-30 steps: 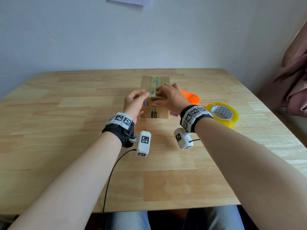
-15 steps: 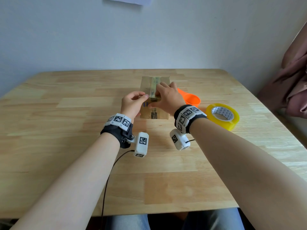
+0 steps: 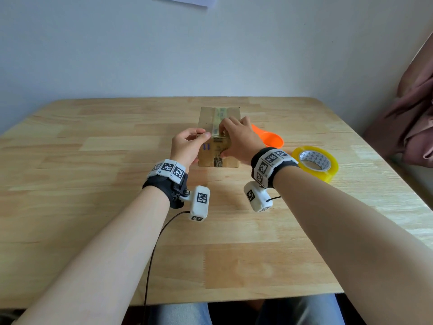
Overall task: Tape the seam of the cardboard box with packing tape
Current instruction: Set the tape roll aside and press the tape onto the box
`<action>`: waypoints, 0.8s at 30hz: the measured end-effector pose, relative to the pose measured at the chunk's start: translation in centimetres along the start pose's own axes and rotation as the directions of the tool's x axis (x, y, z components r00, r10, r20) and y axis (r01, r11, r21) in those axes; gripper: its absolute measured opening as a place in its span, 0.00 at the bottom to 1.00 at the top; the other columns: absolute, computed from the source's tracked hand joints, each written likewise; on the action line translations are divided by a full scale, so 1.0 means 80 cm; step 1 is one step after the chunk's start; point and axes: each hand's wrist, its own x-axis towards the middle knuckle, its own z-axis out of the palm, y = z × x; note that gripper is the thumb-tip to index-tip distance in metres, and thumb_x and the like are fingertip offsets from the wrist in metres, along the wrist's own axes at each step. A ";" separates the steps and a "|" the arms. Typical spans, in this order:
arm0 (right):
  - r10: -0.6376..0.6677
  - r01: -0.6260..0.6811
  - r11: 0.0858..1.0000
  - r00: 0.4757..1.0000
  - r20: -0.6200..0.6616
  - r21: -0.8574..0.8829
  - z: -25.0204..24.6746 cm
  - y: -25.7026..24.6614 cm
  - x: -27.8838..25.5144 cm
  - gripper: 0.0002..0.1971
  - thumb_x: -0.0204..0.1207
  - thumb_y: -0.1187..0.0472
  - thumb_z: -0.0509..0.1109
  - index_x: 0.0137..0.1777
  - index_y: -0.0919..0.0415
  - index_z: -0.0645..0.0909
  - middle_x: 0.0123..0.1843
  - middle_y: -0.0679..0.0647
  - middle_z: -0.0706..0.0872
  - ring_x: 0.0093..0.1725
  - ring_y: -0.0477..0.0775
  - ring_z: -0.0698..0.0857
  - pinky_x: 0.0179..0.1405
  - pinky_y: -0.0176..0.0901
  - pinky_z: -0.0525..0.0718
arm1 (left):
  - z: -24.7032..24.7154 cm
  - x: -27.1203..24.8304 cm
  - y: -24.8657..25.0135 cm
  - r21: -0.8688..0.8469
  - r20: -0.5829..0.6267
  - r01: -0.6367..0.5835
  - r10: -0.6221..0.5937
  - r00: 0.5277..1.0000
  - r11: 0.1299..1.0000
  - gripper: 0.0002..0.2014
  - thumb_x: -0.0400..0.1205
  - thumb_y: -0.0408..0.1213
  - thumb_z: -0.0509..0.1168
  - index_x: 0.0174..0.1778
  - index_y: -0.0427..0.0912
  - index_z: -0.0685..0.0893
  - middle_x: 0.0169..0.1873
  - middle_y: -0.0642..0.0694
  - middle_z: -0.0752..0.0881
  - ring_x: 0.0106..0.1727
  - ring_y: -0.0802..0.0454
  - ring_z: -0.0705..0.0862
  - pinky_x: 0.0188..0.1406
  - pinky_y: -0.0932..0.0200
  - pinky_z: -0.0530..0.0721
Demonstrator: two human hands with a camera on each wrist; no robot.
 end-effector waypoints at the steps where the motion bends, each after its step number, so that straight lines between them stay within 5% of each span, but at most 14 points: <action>1: -0.021 0.020 0.999 1.000 0.016 0.050 -0.004 0.008 -0.002 0.33 0.60 0.54 0.90 0.62 0.52 0.77 0.61 0.47 0.81 0.60 0.57 0.69 0.58 0.58 0.83 | 0.001 0.000 0.000 -0.005 -0.004 0.002 -0.002 1.000 1.000 0.10 0.74 0.50 0.79 0.49 0.56 0.92 0.51 0.53 0.93 0.55 0.49 0.92 0.45 0.45 0.92; 7: -0.051 0.043 0.978 0.998 0.036 0.202 -0.011 0.027 0.008 0.29 0.69 0.66 0.84 0.70 0.55 0.82 0.61 0.48 0.83 0.70 0.57 0.75 0.73 0.47 0.76 | 0.004 0.005 0.002 -0.051 -0.029 0.007 -0.008 1.000 0.999 0.09 0.76 0.46 0.79 0.50 0.53 0.92 0.53 0.50 0.91 0.56 0.50 0.90 0.44 0.41 0.94; 9: -0.044 0.033 0.969 0.998 0.040 0.243 -0.007 0.031 0.020 0.28 0.71 0.69 0.81 0.71 0.55 0.83 0.69 0.50 0.85 0.76 0.54 0.74 0.77 0.41 0.71 | 0.003 0.011 0.004 -0.062 -0.032 0.017 -0.019 0.999 0.998 0.09 0.77 0.46 0.79 0.51 0.53 0.92 0.55 0.50 0.91 0.57 0.51 0.89 0.44 0.41 0.94; 12: -0.091 0.081 0.955 0.996 0.020 0.286 0.005 0.035 0.038 0.26 0.71 0.72 0.79 0.70 0.59 0.86 0.76 0.52 0.84 0.79 0.55 0.76 0.83 0.52 0.72 | -0.001 0.023 0.006 -0.072 -0.043 0.020 -0.023 0.999 0.997 0.09 0.77 0.45 0.79 0.52 0.52 0.92 0.55 0.49 0.90 0.58 0.52 0.88 0.45 0.41 0.94; 14: -0.100 0.088 0.939 0.995 0.019 0.334 0.009 0.036 0.049 0.25 0.73 0.74 0.77 0.71 0.61 0.86 0.78 0.54 0.82 0.79 0.55 0.78 0.83 0.51 0.71 | -0.003 0.031 0.006 -0.084 -0.055 0.019 -0.023 0.998 0.996 0.08 0.78 0.44 0.78 0.52 0.51 0.92 0.55 0.48 0.90 0.58 0.52 0.88 0.45 0.41 0.94; 18: -0.091 0.051 0.898 0.993 0.070 0.438 0.005 0.041 0.066 0.26 0.75 0.76 0.74 0.72 0.58 0.86 0.80 0.51 0.81 0.87 0.49 0.66 0.85 0.40 0.59 | -0.001 0.047 0.006 -0.093 -0.083 0.011 -0.019 0.996 0.996 0.09 0.81 0.44 0.76 0.56 0.51 0.90 0.58 0.47 0.89 0.58 0.53 0.87 0.46 0.41 0.94; 21: -0.084 0.048 0.870 0.995 0.053 0.491 -0.006 0.046 0.074 0.20 0.77 0.70 0.74 0.67 0.53 0.88 0.79 0.49 0.82 0.83 0.47 0.73 0.83 0.41 0.66 | 0.004 0.058 0.006 -0.083 -0.122 0.005 -0.016 0.992 0.997 0.08 0.82 0.45 0.74 0.56 0.54 0.89 0.58 0.47 0.86 0.58 0.52 0.86 0.46 0.42 0.94; 24: -0.044 0.058 0.877 0.998 -0.040 0.478 -0.019 0.051 0.076 0.15 0.78 0.67 0.72 0.61 0.51 0.89 0.71 0.46 0.87 0.71 0.47 0.84 0.70 0.37 0.77 | 0.015 0.067 0.007 -0.074 -0.185 -0.004 -0.009 0.983 0.997 0.09 0.82 0.45 0.73 0.57 0.54 0.88 0.55 0.49 0.85 0.54 0.53 0.86 0.47 0.42 0.94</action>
